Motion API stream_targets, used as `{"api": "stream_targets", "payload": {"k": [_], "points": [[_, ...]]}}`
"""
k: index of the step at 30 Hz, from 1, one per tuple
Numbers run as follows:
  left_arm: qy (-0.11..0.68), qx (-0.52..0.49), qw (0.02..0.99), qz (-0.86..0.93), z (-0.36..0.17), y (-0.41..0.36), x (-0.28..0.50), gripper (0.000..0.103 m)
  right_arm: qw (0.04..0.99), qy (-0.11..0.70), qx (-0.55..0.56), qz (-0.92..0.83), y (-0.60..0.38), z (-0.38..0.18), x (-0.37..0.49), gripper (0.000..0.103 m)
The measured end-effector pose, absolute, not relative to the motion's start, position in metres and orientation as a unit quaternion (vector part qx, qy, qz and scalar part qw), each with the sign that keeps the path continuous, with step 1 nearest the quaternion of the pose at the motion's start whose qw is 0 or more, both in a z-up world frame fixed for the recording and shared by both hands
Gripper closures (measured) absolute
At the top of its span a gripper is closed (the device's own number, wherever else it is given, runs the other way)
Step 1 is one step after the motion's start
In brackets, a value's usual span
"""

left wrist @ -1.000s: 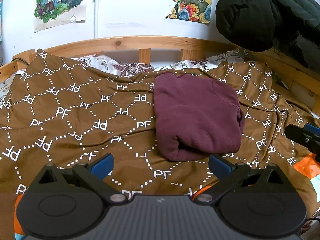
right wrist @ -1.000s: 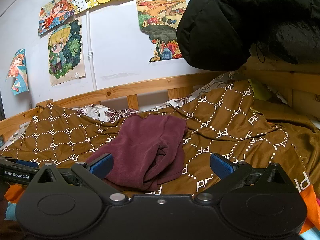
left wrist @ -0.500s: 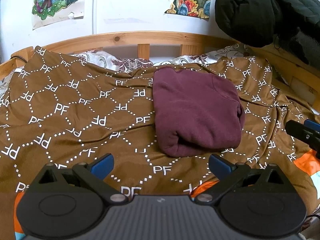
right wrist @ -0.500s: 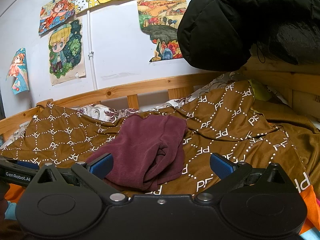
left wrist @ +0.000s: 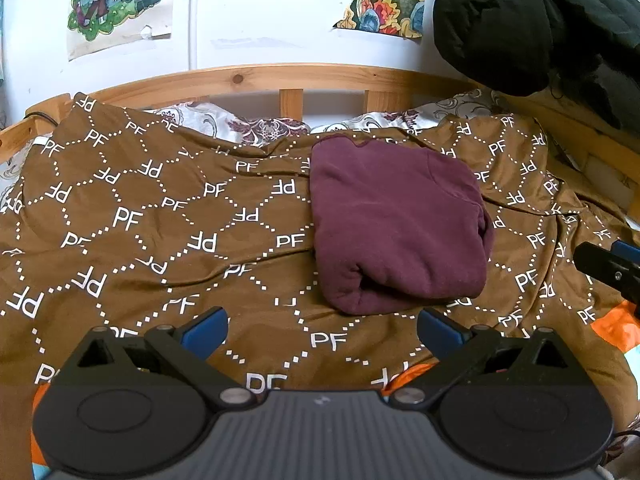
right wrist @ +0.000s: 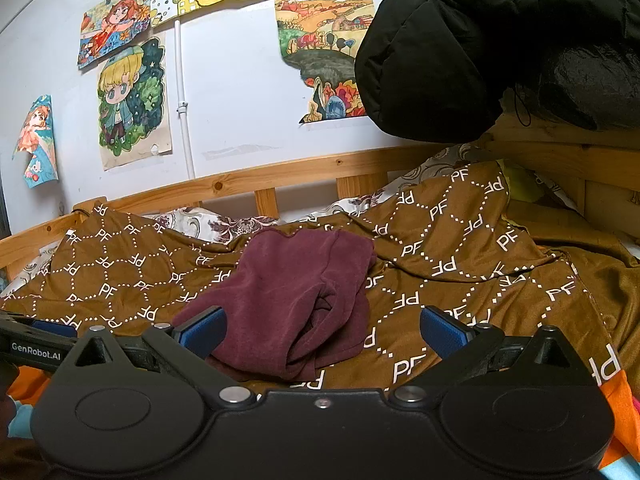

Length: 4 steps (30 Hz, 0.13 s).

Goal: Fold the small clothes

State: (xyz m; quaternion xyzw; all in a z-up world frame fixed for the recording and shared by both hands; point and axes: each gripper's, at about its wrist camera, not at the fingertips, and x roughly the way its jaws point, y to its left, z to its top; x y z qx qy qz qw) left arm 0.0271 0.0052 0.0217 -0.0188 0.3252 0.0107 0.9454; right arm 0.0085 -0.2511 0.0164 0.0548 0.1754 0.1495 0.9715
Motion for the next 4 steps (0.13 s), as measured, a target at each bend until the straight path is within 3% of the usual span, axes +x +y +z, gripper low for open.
{"api": "stream_targets", "payload": {"k": [4], "points": [[0.329, -0.02, 0.944, 0.009, 0.0211, 0.0057, 0.0278, 0.001, 0.972, 0.176, 0.055, 0.149, -0.2508, 0.0169, 0.0083, 0.001]]}}
